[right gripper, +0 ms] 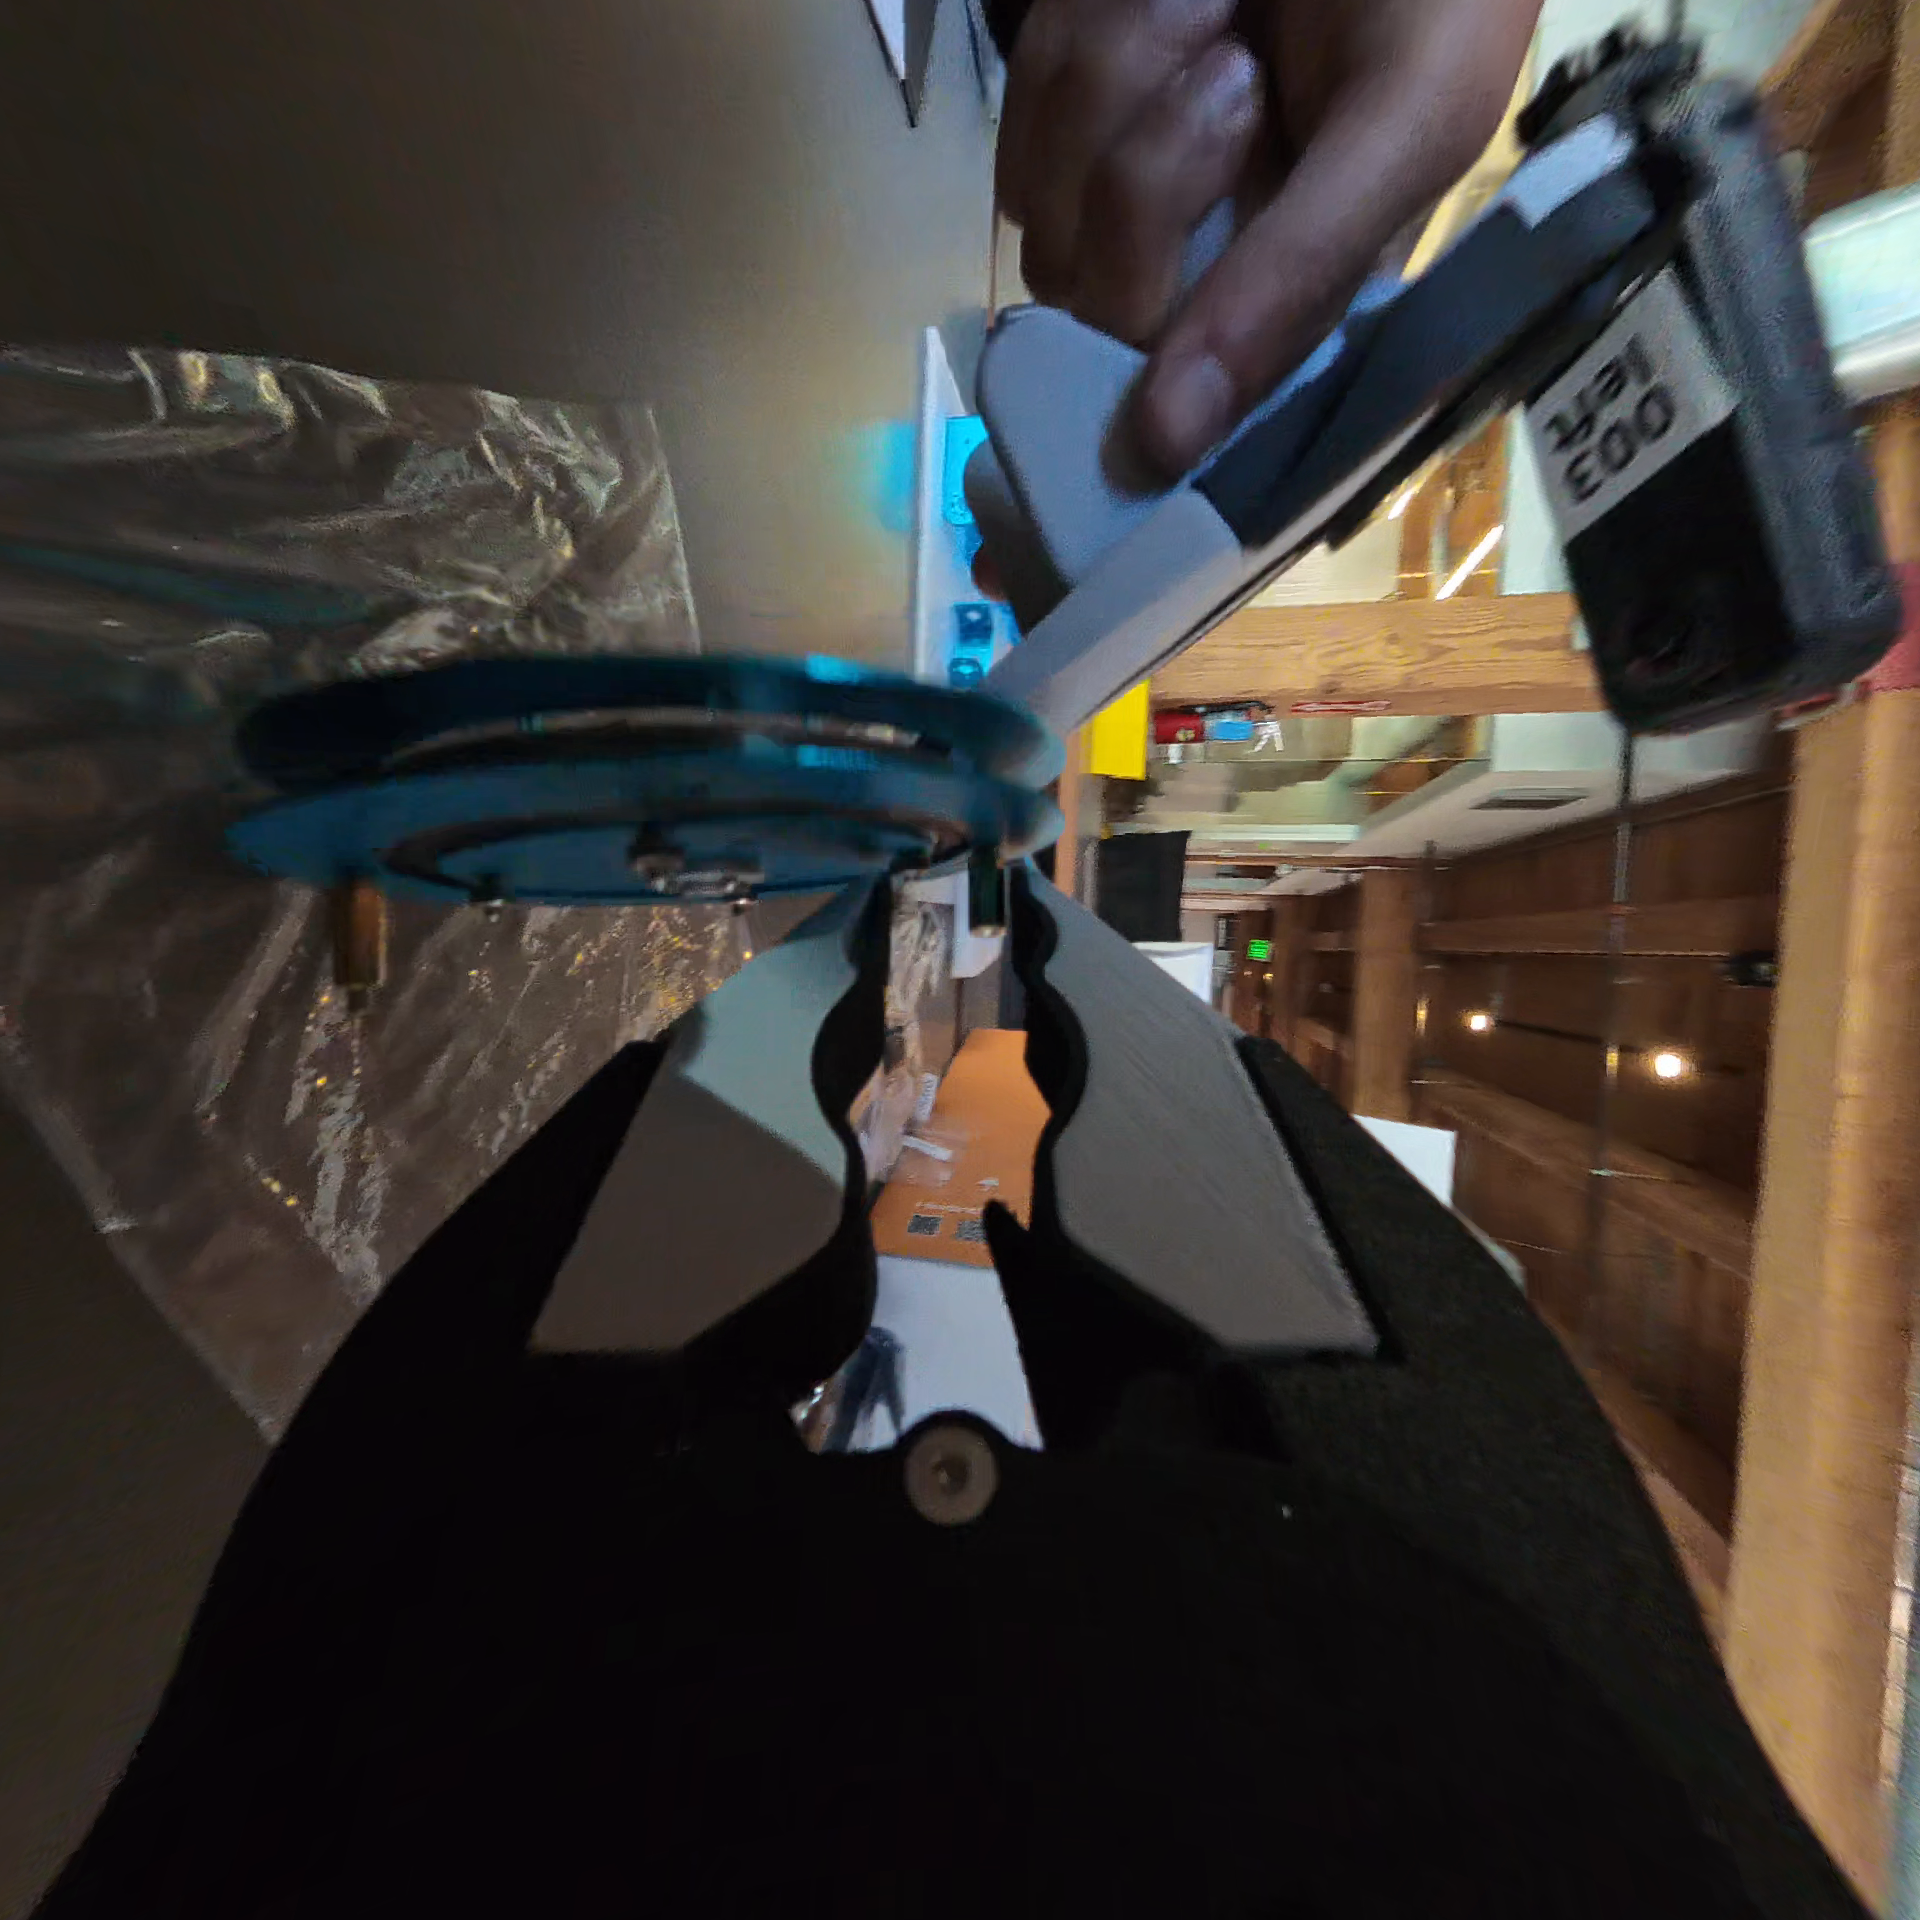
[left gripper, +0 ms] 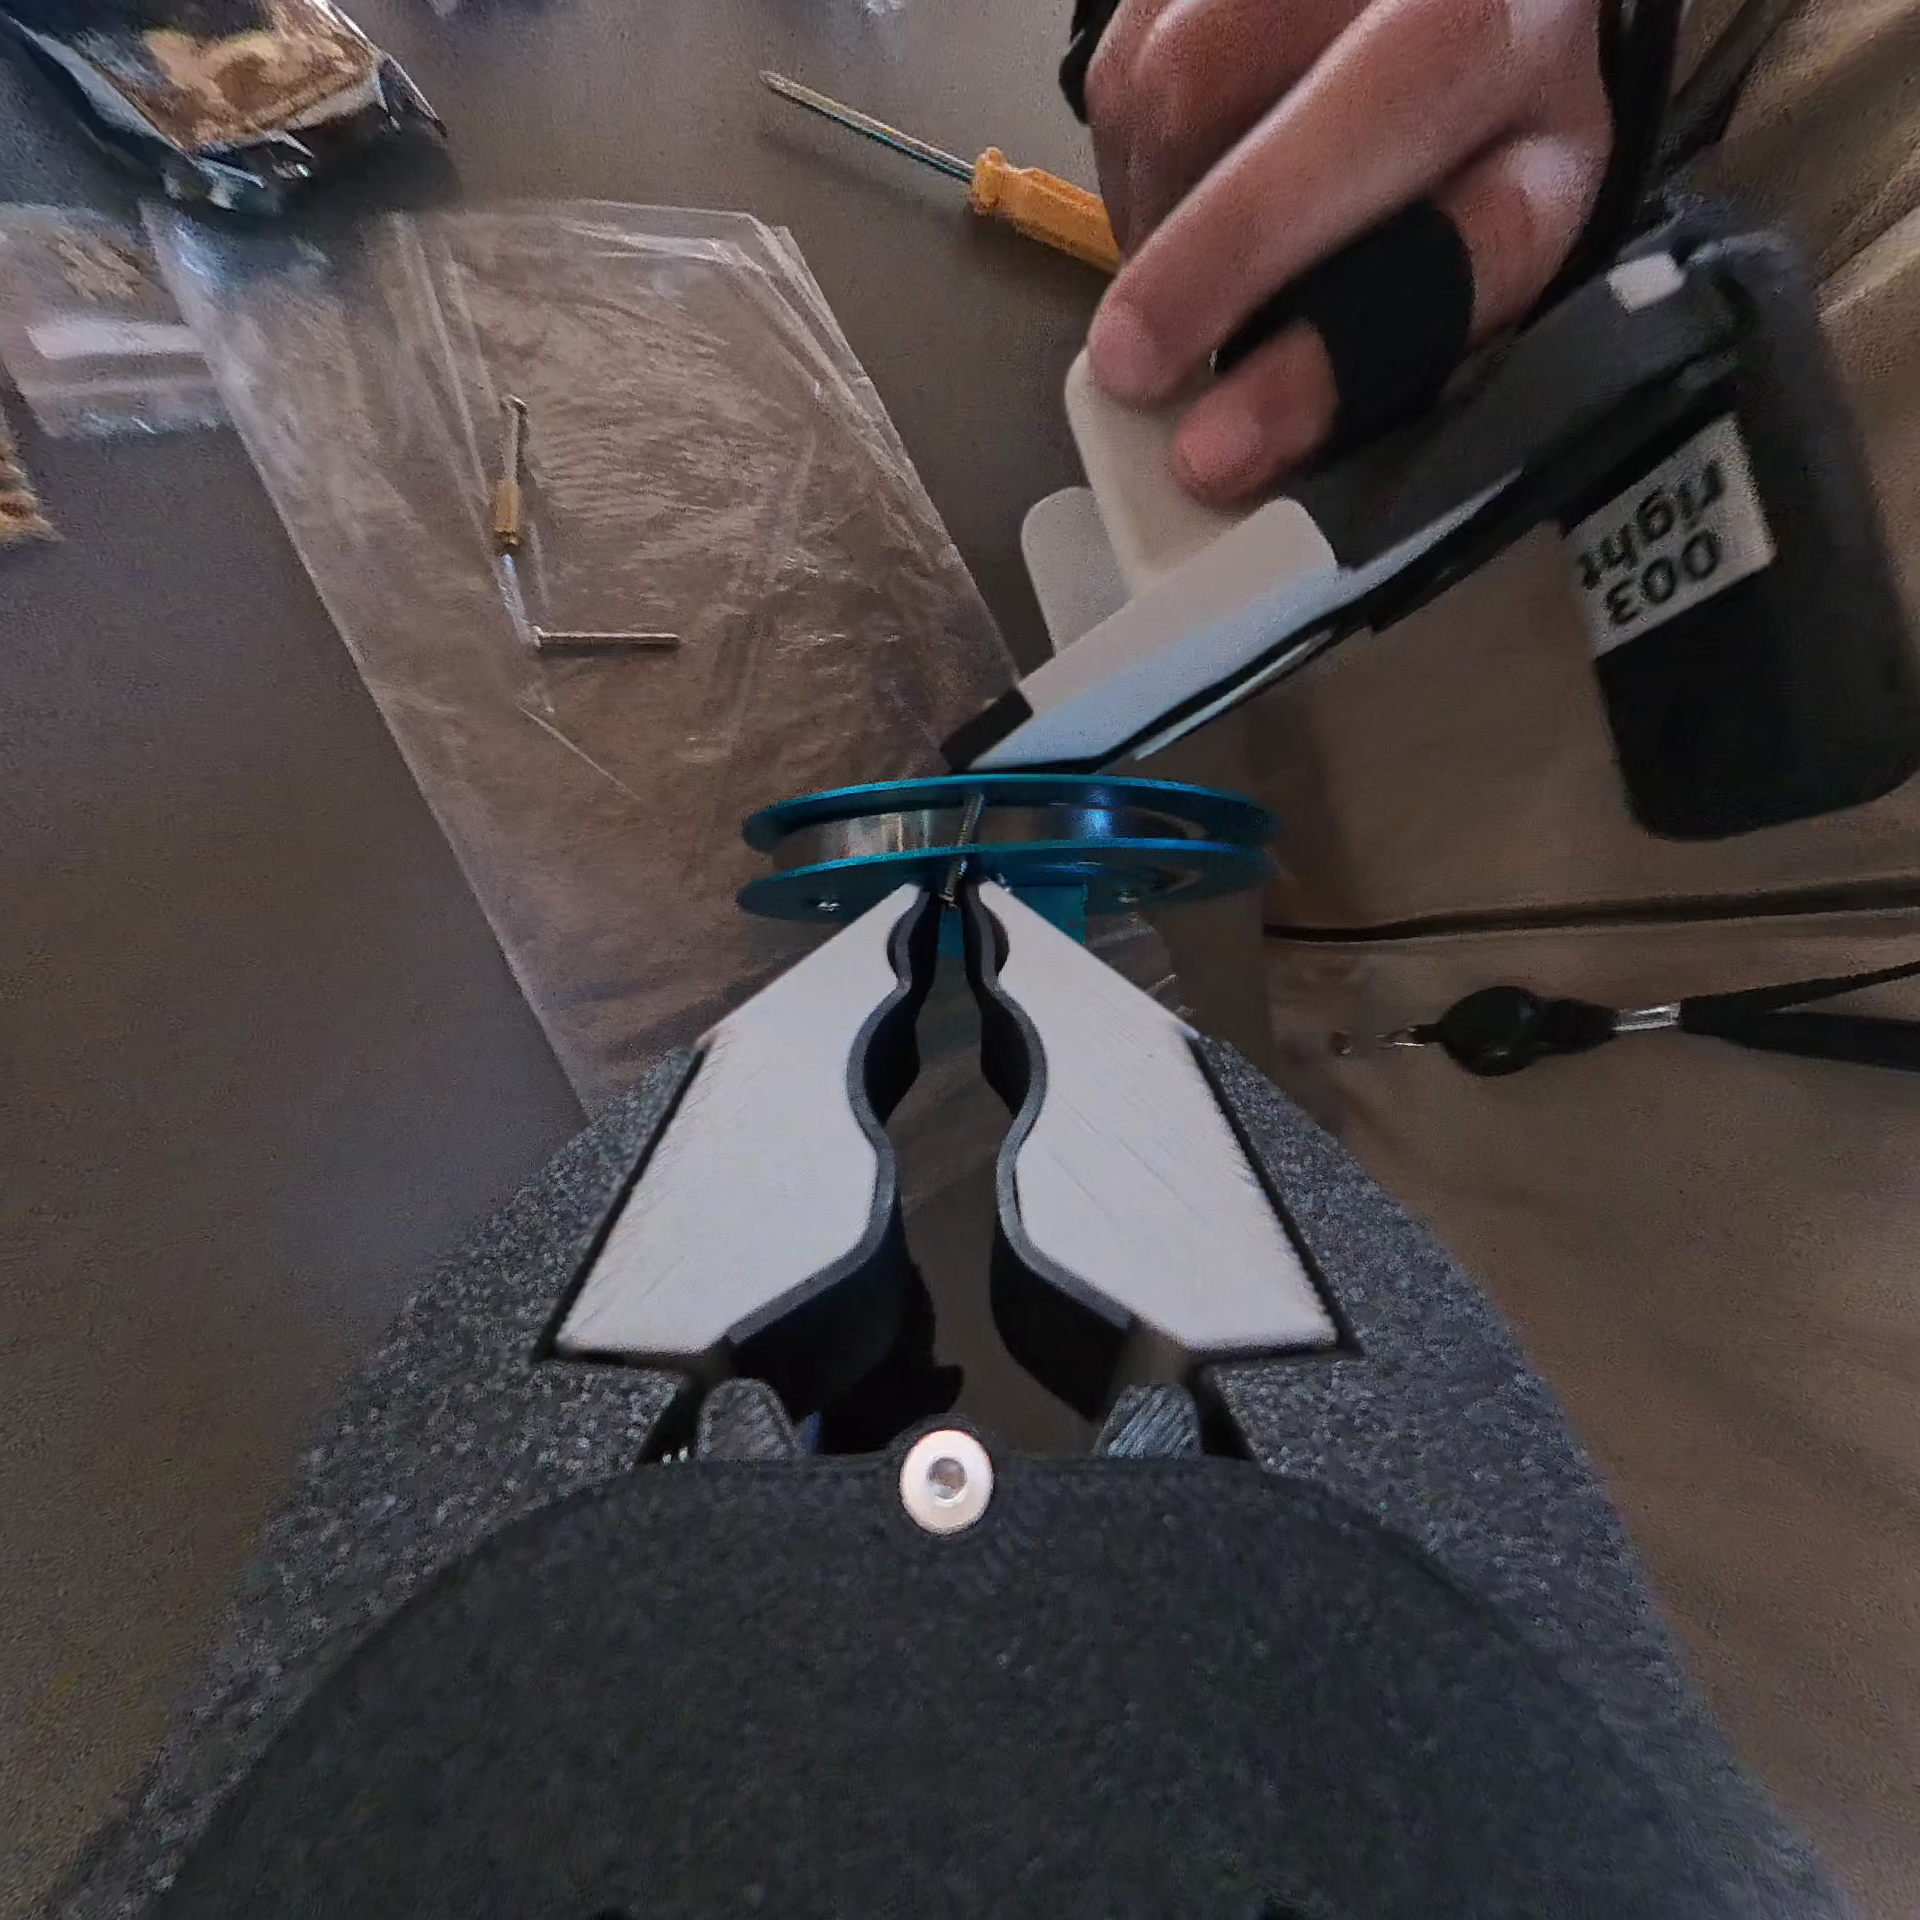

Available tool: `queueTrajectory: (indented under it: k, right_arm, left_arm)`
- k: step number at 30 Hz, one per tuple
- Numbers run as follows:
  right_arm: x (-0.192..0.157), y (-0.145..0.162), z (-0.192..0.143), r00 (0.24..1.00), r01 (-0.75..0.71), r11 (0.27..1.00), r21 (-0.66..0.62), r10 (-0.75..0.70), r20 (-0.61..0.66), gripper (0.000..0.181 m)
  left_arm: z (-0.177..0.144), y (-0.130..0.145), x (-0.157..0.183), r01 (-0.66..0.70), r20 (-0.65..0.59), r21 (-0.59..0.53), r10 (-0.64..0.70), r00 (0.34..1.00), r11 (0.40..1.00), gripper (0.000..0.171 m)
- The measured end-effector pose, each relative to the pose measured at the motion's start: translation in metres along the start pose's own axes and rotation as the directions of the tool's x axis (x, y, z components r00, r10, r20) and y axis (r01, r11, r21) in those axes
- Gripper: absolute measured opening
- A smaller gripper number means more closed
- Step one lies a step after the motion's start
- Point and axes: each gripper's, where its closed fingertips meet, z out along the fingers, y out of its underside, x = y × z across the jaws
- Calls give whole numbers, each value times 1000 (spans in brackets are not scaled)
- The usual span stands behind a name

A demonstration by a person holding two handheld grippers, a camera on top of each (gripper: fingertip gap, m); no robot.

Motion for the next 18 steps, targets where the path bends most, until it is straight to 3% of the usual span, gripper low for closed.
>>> queueTrajectory:
  k: [4, 9, 12, 15, 18]
  right_arm:
    - [0, 2, 3, 998, 59, 998, -24, -60, -37, 18]
    - [0, 8, 9, 998, 51, 998, -37, -50, 32, 16]
    - [4, 6, 4, 994, -47, 999, 27, 44, 98, 7]
    - [10, 14, 4, 967, -214, 976, 30, 208, 148, 20]
    - [5, 20, 3, 942, -285, 958, 16, 277, 190, 24]
  left_arm:
    - [-1, -1, 1, 84, -56, 2, -83, 995, 996, 2]
    - [-1, -1, -7, -7, 44, -5, 7, 999, 1000, 3]
    - [-1, -1, -4, -3, 32, -7, 3, 999, 1000, 2]
    - [-2, 0, -6, 35, 7, 14, -35, 999, 999, 3]
    - [-3, 2, -10, 49, 9, 24, -49, 999, 999, 3]
